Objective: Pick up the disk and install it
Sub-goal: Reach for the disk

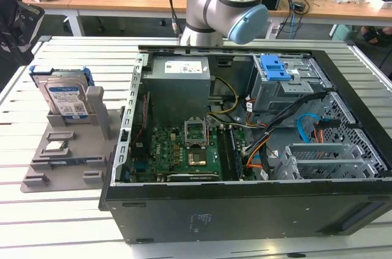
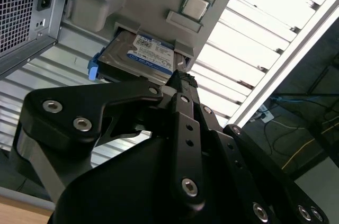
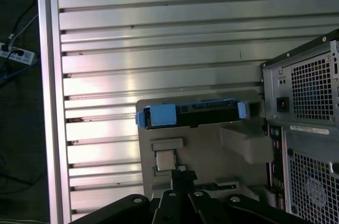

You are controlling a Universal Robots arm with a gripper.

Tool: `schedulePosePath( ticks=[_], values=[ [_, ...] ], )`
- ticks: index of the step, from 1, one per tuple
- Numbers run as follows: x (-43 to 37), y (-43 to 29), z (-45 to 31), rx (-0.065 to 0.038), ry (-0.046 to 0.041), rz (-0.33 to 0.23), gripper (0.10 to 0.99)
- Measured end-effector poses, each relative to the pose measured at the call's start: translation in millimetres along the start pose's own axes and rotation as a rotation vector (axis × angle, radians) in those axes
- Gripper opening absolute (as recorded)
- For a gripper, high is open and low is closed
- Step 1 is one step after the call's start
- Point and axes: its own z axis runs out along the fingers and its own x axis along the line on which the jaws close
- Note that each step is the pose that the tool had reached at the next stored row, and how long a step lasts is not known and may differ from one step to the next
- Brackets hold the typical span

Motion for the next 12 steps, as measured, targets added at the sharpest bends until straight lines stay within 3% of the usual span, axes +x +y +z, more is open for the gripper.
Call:
schedulePosePath(
  ticks=[12],
  values=[
    [2.5,0.8,0.2,0.0,0.0,0.0,0.102]
  ],
)
